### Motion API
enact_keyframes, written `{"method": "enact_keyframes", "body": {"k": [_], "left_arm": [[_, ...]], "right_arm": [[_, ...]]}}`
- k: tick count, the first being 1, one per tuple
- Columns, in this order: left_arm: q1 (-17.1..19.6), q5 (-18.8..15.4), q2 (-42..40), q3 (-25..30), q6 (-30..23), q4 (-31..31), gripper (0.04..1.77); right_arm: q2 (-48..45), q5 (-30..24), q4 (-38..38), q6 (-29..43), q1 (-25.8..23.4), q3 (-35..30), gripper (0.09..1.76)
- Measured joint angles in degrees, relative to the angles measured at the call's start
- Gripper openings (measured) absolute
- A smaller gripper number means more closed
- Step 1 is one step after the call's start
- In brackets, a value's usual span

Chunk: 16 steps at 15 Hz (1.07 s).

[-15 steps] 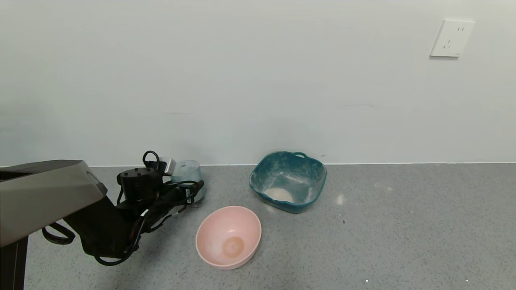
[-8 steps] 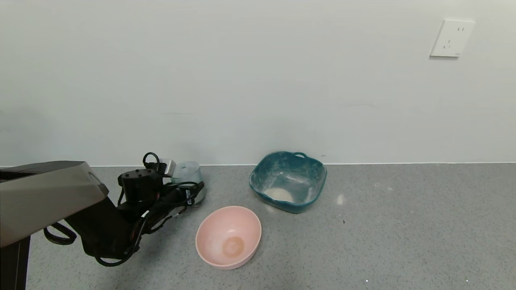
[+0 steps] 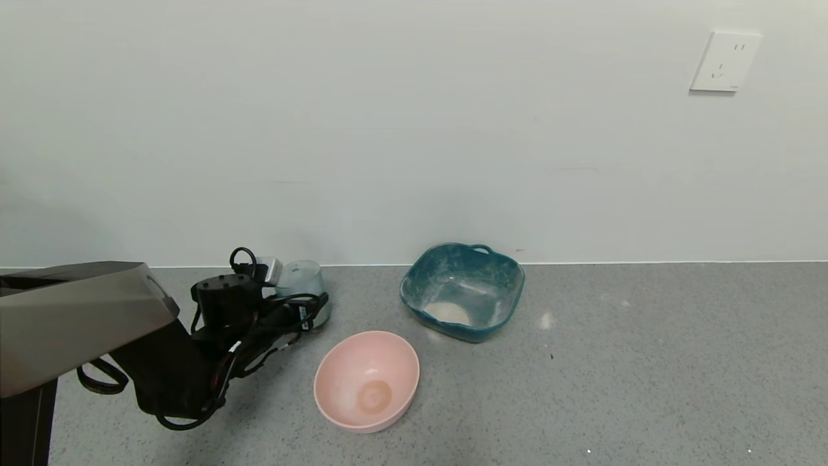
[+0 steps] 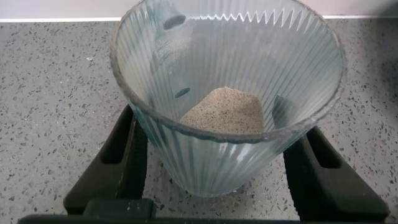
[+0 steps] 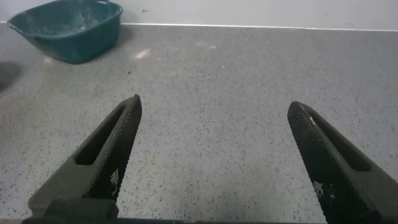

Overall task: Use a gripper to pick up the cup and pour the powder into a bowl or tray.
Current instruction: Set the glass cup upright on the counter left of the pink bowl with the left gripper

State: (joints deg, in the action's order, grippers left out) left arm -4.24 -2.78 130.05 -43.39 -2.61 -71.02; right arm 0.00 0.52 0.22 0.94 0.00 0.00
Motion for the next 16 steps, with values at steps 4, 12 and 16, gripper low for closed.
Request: {"method": "enact_keyframes", "body": {"k": [4,12,16], "left_arm": [[0.0,-0.09,0.29,0.37,0.0,-0.22,1.26],[0.11,-0.05,0.38,1.08,0.0,0.0,1.5],[0.11,0.13,-0.26,1.49,0.0,0.57,1.59]], "right_arm": [[0.0,0.0,0.02,0.02,0.0,0.0,1.71],[0.0,0.0,0.02,0.02,0.0,0.0,1.71],[0.0,0.0,0.02,0.02,0.0,0.0,1.71]]}}
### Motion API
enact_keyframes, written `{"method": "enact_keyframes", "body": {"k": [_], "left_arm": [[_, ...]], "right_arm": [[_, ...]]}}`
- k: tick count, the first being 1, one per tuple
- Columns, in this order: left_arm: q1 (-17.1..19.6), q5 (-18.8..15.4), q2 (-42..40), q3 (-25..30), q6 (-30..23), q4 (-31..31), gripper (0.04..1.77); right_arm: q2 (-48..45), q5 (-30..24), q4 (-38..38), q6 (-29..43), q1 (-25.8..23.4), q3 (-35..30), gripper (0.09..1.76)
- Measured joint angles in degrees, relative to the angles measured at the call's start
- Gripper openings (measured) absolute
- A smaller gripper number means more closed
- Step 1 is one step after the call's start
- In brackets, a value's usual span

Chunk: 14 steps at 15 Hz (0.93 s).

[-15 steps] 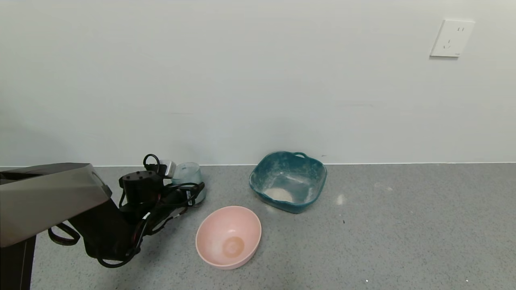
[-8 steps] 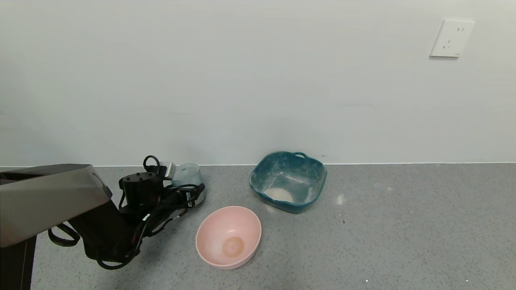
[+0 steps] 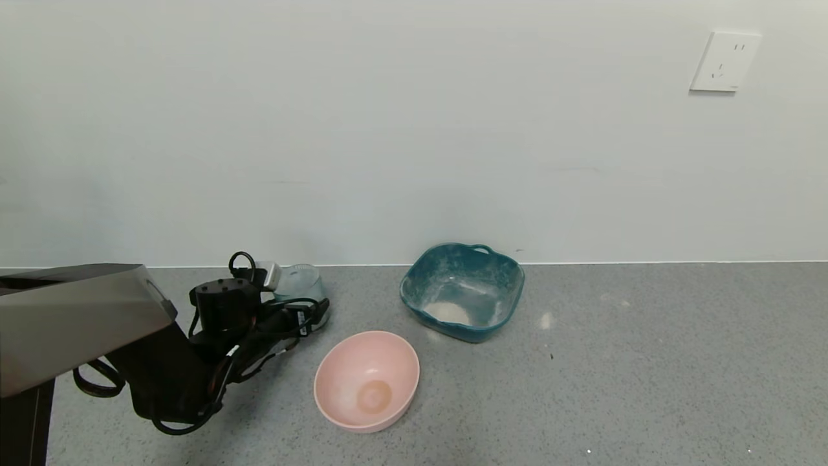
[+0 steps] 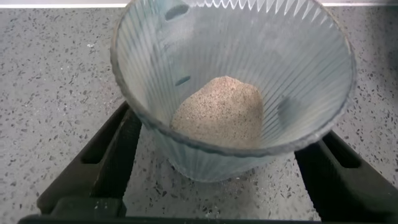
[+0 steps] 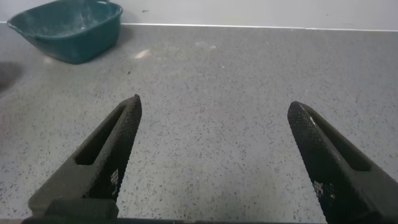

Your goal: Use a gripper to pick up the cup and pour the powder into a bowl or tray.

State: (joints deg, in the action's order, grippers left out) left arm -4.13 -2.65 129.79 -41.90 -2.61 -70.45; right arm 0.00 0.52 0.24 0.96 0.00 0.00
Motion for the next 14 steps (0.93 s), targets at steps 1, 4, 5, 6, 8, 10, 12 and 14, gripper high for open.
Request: {"method": "enact_keyframes", "body": {"k": [1,4,5,6,8,10,12,14], "left_arm": [[0.0,0.06,-0.61,0.34,0.07,0.68,1.6],[0.02,0.09,-3.91,1.63,0.13,5.16,1.64],[0.02,0.06,-5.46,2.07,0.18,7.0,1.65],[0.02,0.06,-7.19,2.35,0.22,8.79,1.66],[0.06,0.06,-11.74,2.74,0.35,13.81,1.67],[0.06,0.01,-17.69,2.82,0.46,20.94,1.68],[0.11,0.2,-24.28,2.57,0.52,27.81,1.69],[0.39,0.48,-31.63,2.05,0.63,35.56,1.69]], "right_arm": [[0.0,-0.01,-0.02,0.0,0.0,0.0,1.71],[0.0,0.0,0.0,0.0,0.0,0.0,1.71],[0.0,0.0,0.0,0.0,0.0,0.0,1.71],[0.0,-0.01,-0.02,0.0,0.0,0.0,1.71],[0.0,-0.01,0.0,-0.02,0.0,0.0,1.71],[0.0,-0.01,0.0,0.0,0.0,0.0,1.71],[0.0,0.0,-0.02,0.0,0.0,0.0,1.71],[0.0,0.0,0.0,0.0,0.0,0.0,1.71]]}}
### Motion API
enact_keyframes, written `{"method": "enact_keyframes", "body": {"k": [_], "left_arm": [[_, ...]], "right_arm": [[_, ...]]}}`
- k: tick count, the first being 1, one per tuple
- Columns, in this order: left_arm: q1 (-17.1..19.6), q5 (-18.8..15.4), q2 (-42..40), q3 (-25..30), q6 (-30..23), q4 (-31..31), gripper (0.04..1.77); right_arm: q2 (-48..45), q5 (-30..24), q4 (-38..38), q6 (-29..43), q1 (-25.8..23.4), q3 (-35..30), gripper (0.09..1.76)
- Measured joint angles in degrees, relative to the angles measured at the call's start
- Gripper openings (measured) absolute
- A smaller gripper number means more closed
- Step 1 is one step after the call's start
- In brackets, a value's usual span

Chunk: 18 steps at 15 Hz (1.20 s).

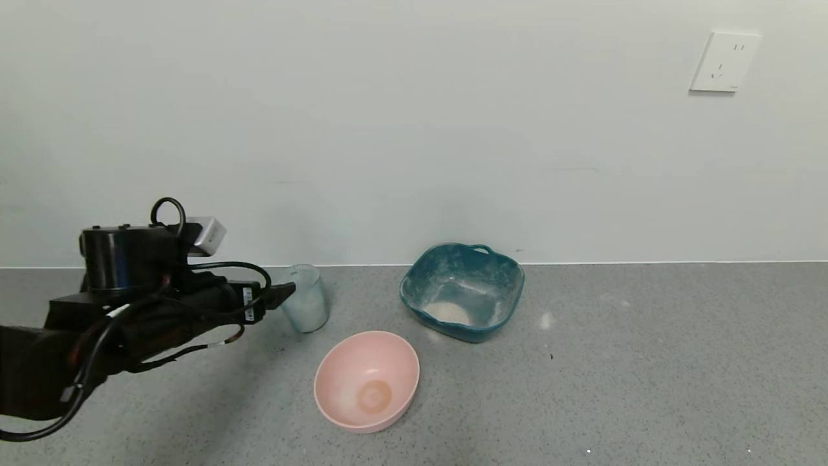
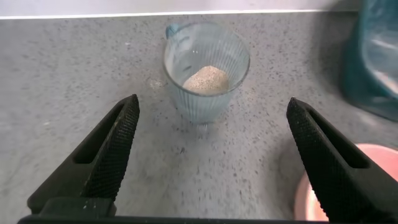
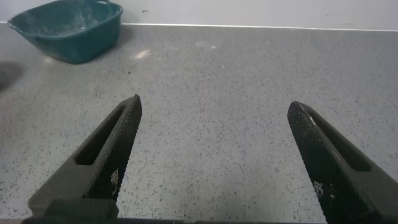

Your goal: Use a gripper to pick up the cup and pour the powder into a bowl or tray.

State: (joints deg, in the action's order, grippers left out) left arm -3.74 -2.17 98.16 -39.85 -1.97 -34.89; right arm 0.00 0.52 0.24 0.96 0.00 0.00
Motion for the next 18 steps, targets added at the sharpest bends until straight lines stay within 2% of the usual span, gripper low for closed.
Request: {"method": "enact_keyframes", "body": {"k": [3,8,18], "left_arm": [[1.27,0.06,-11.45,-1.27,0.29,11.98,1.7],[3.54,0.09,-30.33,-1.49,1.1,27.7,1.7],[4.86,-0.04,-67.21,4.63,3.24,47.62,1.71]], "right_arm": [[0.0,0.0,-0.02,0.0,0.0,0.0,1.71],[0.0,-0.01,-0.02,0.0,0.0,0.0,1.71],[0.0,0.0,-0.02,-0.02,0.0,0.0,1.71]]}}
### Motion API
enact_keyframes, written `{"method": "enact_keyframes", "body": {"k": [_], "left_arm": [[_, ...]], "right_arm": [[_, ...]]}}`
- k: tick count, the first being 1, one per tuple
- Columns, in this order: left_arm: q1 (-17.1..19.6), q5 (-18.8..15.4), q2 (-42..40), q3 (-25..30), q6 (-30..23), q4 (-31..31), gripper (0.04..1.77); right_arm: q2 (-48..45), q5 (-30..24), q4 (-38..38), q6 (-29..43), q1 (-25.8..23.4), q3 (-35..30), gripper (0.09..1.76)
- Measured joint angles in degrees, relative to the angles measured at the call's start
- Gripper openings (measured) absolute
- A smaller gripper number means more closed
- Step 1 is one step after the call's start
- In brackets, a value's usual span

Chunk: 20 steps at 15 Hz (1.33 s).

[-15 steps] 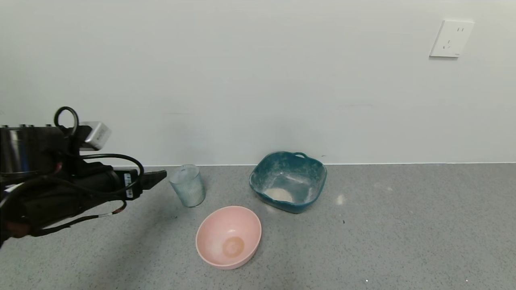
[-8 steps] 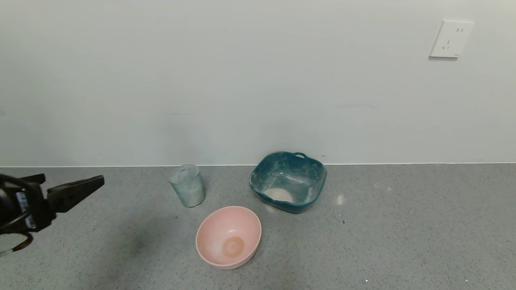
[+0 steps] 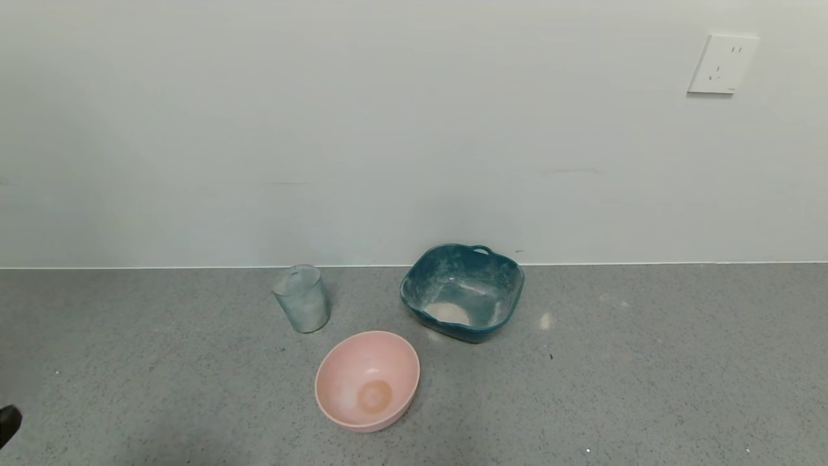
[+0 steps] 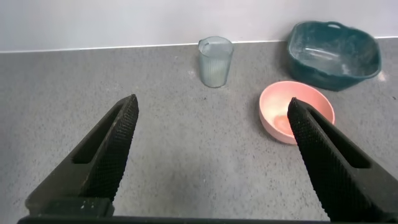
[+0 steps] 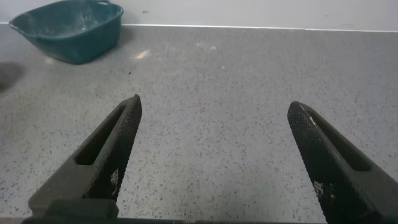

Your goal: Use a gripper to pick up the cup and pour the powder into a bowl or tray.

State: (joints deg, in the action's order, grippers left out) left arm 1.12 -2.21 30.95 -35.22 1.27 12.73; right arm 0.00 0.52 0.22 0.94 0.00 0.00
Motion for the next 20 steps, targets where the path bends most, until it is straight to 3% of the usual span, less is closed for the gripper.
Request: {"method": "enact_keyframes", "body": {"k": [3,6,9,13,16,20], "left_arm": [[0.02,0.2,-8.16,2.23,0.0,1.57,1.71],[0.2,0.67,-15.17,2.61,-0.2,7.39,1.71],[-0.11,5.84,-20.29,3.08,-0.11,8.96,1.72],[-0.71,6.22,-26.86,6.03,0.22,8.85,1.72],[-0.82,6.41,-29.94,10.23,0.13,5.46,1.72],[-0.83,6.03,-30.9,22.43,0.27,-7.69,1.72]], "right_arm": [[0.0,-0.01,0.02,0.02,0.0,0.0,1.71],[0.0,0.0,0.0,0.02,0.0,0.0,1.71],[0.0,-0.01,0.0,0.02,0.0,0.0,1.71],[0.0,0.0,0.0,0.02,0.0,0.0,1.71],[0.0,0.0,0.0,0.0,0.0,0.0,1.71],[0.0,0.02,0.0,0.0,0.0,0.0,1.71]]}}
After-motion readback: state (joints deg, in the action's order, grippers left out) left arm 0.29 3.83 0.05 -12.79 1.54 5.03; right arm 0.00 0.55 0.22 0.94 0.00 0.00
